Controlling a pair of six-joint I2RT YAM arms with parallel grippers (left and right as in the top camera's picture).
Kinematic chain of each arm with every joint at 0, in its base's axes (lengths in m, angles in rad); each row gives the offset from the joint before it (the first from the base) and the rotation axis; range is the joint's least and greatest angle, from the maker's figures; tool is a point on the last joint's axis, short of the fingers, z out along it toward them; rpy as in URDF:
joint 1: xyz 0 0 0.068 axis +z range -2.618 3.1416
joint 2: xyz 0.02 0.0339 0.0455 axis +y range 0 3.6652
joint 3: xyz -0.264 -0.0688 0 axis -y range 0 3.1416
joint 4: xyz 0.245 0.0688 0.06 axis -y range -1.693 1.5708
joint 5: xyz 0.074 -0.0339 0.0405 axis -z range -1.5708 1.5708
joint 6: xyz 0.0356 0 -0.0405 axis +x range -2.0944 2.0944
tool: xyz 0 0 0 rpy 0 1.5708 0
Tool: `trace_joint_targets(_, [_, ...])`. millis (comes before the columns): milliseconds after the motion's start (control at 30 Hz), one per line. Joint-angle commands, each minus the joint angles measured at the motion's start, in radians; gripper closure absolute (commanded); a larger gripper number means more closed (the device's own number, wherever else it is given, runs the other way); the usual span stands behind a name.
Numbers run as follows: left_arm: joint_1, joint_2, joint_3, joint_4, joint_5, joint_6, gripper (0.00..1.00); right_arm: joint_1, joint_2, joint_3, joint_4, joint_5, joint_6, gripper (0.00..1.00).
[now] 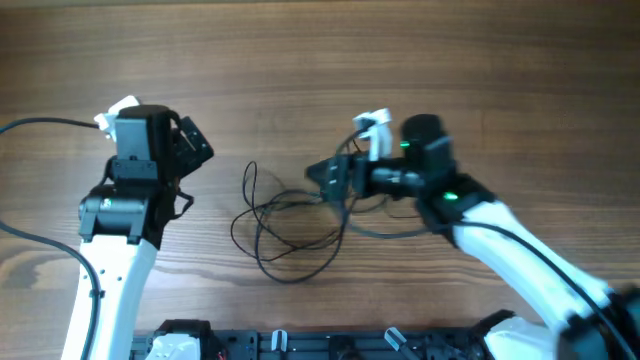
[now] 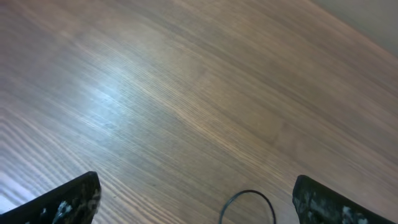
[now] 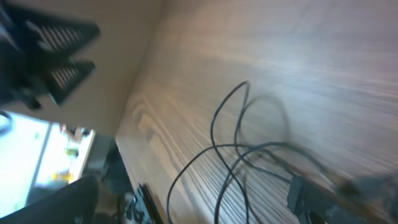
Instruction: Untangle cables
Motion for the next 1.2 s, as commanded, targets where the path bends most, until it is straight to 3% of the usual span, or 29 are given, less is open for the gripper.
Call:
trace_joint_targets(0, [0.009, -0.012, 0.005, -0.005, 0.027, 0.012, 0.0, 0.064, 0.124, 0.001, 0.146, -0.049, 0.004, 0.0])
trace_joint_targets(333, [0.009, -0.012, 0.005, -0.004, 0.027, 0.012, 0.0, 0.153, 0.365, 0.002, 0.427, -0.026, 0.06, 0.0])
trace_joint_targets(800, [0.009, -0.012, 0.005, -0.004, 0.027, 0.012, 0.0, 0.278, 0.51, 0.004, 0.643, 0.198, 0.131, 0.0])
trace_joint_targets(1033, [0.009, -0.012, 0.005, -0.004, 0.027, 0.012, 0.0, 0.291, 0.602, 0.067, 0.711, 0.146, 0.164, 0.01])
trace_joint_targets(1167, [0.009, -0.012, 0.005, -0.004, 0.027, 0.012, 0.0, 0.291, 0.638, 0.139, 0.71, 0.096, 0.161, 0.09])
